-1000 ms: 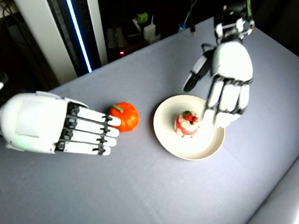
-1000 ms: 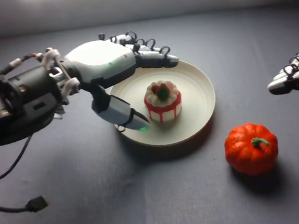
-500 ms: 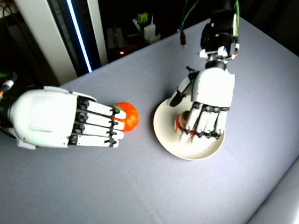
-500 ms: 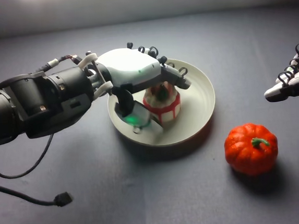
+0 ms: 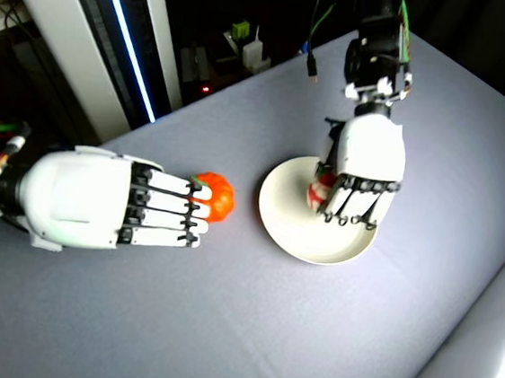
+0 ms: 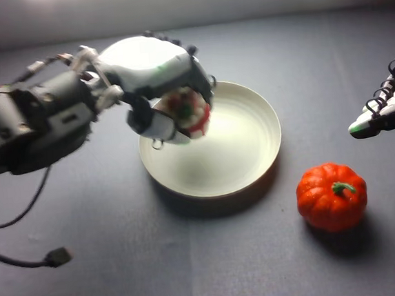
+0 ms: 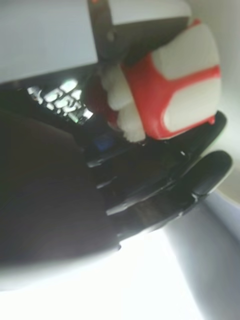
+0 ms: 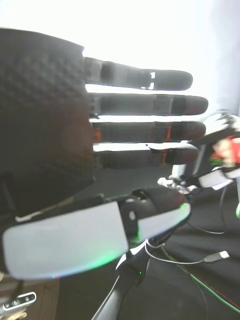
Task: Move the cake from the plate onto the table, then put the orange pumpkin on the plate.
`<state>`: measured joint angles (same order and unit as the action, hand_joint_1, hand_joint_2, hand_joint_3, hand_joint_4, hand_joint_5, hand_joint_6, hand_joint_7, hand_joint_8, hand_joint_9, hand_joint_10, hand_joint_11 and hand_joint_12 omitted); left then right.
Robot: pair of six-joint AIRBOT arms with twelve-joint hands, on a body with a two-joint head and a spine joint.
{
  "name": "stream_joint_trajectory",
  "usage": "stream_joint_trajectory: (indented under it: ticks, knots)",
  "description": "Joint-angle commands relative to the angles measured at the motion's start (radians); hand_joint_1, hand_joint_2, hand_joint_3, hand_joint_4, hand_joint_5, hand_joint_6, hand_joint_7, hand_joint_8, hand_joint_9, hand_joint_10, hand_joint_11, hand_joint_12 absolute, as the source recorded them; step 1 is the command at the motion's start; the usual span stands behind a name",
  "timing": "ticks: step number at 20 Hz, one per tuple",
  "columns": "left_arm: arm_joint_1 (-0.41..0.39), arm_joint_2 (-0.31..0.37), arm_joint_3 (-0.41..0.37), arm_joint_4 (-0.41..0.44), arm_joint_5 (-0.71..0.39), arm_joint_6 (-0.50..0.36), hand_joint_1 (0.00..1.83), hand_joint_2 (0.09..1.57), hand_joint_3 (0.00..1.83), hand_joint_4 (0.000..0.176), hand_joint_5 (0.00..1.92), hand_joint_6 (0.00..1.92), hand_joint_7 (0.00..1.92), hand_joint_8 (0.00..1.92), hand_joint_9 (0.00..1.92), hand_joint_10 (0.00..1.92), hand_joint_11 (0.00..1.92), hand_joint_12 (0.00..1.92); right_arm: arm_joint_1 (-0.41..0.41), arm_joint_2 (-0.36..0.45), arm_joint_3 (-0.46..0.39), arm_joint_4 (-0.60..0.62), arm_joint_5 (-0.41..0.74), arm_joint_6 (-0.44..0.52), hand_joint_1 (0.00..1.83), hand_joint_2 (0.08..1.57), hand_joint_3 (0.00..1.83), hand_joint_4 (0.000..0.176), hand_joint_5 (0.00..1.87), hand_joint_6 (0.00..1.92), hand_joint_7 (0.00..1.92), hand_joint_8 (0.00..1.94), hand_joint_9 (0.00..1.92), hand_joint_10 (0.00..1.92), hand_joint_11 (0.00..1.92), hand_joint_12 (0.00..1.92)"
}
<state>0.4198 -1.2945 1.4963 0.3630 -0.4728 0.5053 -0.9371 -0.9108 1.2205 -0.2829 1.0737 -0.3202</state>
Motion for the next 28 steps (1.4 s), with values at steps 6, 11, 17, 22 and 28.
stream_joint_trajectory:
  ticks: [6, 11, 17, 22, 28]
  knots:
    - [0.109, 0.230, -0.186, -0.140, -0.298, 0.096, 1.29, 1.05, 0.00, 0.000, 1.31, 0.09, 1.08, 1.08, 1.14, 0.85, 0.95, 1.33, 0.015, 0.010, -0.012, 0.037, 0.115, 0.014, 0.72, 1.29, 0.00, 0.000, 0.65, 0.00, 0.67, 0.00, 0.65, 0.00, 0.22, 1.05]
    - [0.272, 0.342, -0.304, -0.240, -0.353, 0.182, 1.27, 1.08, 0.00, 0.000, 1.18, 0.45, 1.00, 1.15, 1.09, 0.64, 0.86, 1.24, 0.013, 0.014, -0.015, 0.037, 0.113, 0.016, 0.83, 1.30, 0.00, 0.000, 0.66, 0.00, 0.70, 0.00, 0.68, 0.00, 0.26, 0.89]
    - [0.427, 0.361, -0.336, -0.367, -0.343, 0.216, 1.32, 1.00, 0.00, 0.000, 1.31, 0.21, 1.27, 0.62, 1.16, 0.51, 0.99, 0.81, 0.013, 0.015, -0.015, 0.028, 0.107, 0.020, 0.84, 1.30, 0.00, 0.000, 0.67, 0.00, 0.69, 0.00, 0.66, 0.00, 0.25, 0.89]
    - [0.440, 0.348, -0.336, -0.384, -0.343, 0.225, 0.86, 0.94, 0.00, 0.009, 0.62, 0.00, 0.63, 0.00, 0.62, 0.00, 0.28, 0.73, 0.012, 0.015, -0.015, 0.023, 0.101, 0.022, 0.84, 1.31, 0.00, 0.000, 0.66, 0.00, 0.66, 0.00, 0.63, 0.00, 0.18, 1.01]
    - [0.451, 0.370, -0.365, -0.388, -0.399, 0.223, 0.81, 0.90, 0.00, 0.071, 0.37, 0.00, 0.37, 0.00, 0.38, 0.00, 0.02, 0.90, 0.008, 0.015, -0.015, 0.020, 0.096, 0.023, 0.87, 1.30, 0.00, 0.000, 0.64, 0.00, 0.65, 0.00, 0.62, 0.00, 0.12, 1.12]
